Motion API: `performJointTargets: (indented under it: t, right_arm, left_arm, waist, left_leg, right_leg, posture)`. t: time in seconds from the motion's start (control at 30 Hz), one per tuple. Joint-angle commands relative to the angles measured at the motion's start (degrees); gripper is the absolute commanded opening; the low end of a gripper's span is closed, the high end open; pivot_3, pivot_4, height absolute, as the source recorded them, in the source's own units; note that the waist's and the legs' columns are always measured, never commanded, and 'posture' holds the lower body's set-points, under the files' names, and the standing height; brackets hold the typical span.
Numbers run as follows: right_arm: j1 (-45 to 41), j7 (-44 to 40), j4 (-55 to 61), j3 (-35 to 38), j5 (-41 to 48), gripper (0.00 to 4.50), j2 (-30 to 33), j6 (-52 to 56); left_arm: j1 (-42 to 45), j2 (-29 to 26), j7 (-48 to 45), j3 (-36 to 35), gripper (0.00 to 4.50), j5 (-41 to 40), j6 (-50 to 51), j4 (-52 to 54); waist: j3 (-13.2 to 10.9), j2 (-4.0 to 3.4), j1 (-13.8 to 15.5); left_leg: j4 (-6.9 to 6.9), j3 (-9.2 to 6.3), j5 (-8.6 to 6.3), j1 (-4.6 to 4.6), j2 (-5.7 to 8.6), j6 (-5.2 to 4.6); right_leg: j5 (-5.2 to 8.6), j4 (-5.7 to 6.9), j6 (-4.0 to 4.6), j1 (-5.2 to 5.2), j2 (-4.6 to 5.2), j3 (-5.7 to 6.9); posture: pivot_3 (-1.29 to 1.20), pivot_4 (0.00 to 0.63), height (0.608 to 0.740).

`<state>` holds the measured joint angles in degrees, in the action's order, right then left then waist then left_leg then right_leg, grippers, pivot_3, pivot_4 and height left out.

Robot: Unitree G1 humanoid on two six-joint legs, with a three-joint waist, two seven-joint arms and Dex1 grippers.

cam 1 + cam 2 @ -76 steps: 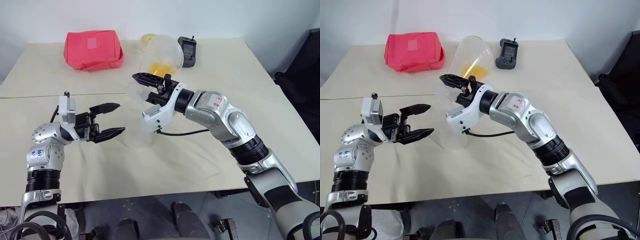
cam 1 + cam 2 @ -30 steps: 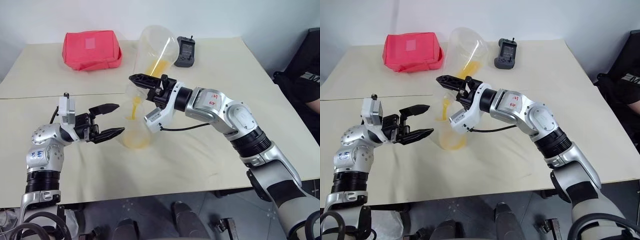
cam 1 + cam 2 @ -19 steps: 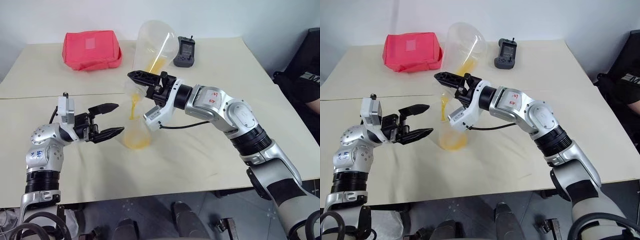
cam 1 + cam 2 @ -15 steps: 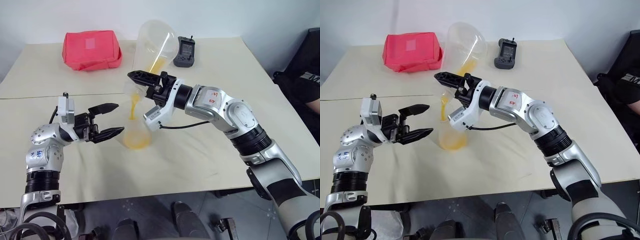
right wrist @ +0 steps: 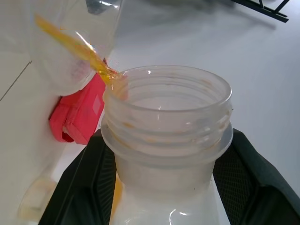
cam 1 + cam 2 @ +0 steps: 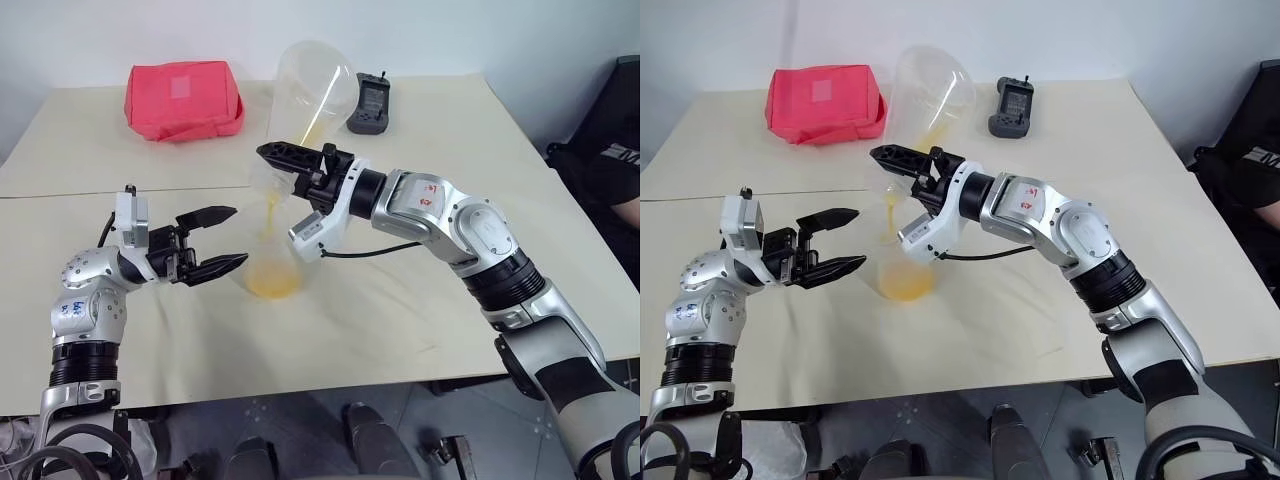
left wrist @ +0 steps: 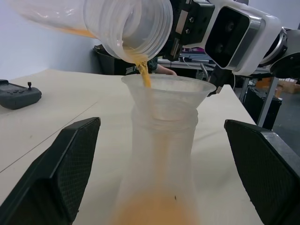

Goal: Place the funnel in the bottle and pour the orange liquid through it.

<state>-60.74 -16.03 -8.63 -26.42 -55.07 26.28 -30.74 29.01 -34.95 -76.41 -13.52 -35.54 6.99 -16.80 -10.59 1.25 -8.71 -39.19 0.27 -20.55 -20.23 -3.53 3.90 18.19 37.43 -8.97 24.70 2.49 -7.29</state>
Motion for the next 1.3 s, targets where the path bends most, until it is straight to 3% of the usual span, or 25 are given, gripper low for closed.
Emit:
performJointTargets:
  t: [0.03,1.17,1.3]
  right_arm:
    - [-1.41,1.15,1.76,0.53,-0.10,2.43,0.62,-0.79]
    - [-3.15,7.32,-0.36,-0.19,-4.51,2.43,0.92,-2.74]
    - [-1.68,4.47,-0.58,1.32,-0.28,2.43,-0.42,-0.92]
  left_arm:
    - [0.52,-0.83,-0.16,-1.20,4.50,-0.28,-0.23,0.44]
    - [2.70,-0.74,-0.83,-0.81,4.50,0.55,-0.83,-2.22]
    - [2.56,-0.79,-0.67,-0.92,4.50,0.59,-0.87,-2.10]
  waist:
    - [0.00,0.00,-0.01]
    - [0.00,0.00,-0.87]
    - [0.00,0.00,-0.98]
  left_leg:
    - [0.00,0.00,0.00,0.00,0.00,0.00]
    - [0.00,0.00,0.00,0.00,0.01,0.01]
    - [0.00,0.00,0.00,0.00,0.01,0.01]
  right_leg:
    - [0.00,0.00,0.00,0.00,0.00,0.00]
    - [0.00,0.01,0.00,0.00,0.02,0.01]
    - [0.00,0.02,0.00,0.00,0.01,0.01]
  posture:
    - [0.00,0.150,0.740]
    - [0.00,0.150,0.740]
    - [0.00,0.150,0.740]
